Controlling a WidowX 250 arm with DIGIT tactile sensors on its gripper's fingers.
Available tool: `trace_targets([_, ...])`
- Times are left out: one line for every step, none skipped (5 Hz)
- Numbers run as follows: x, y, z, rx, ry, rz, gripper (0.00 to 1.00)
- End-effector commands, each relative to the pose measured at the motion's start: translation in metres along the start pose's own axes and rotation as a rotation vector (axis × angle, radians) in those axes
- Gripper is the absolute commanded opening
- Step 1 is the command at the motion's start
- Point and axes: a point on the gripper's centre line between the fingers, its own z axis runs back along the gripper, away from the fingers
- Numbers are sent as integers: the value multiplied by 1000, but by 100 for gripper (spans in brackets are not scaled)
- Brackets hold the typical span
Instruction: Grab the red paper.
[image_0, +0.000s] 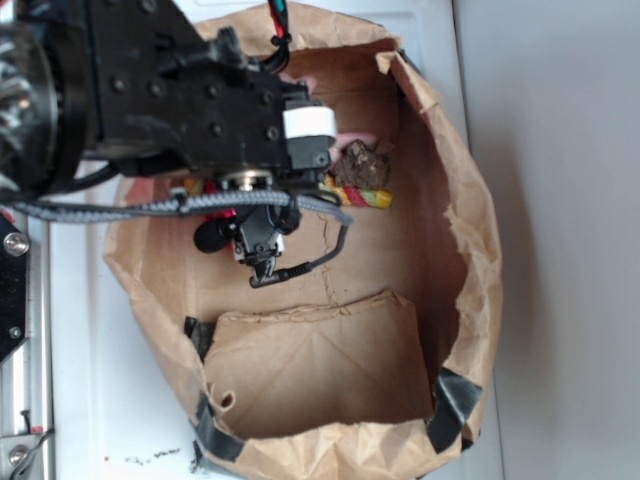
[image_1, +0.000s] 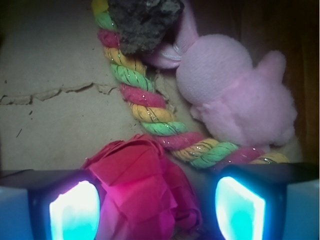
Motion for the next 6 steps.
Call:
trace_targets([2, -11, 4, 17, -34, -23, 100])
trace_targets([1, -12, 0, 20, -32, -24, 100])
trace_targets([2, -11, -3, 27, -28, -19, 100])
trace_targets([2, -10, -4, 35, -31, 8, 0])
trace_targets([2, -8, -4, 47, -38, 16, 0])
trace_targets([1, -7, -3, 47, -39, 21, 0])
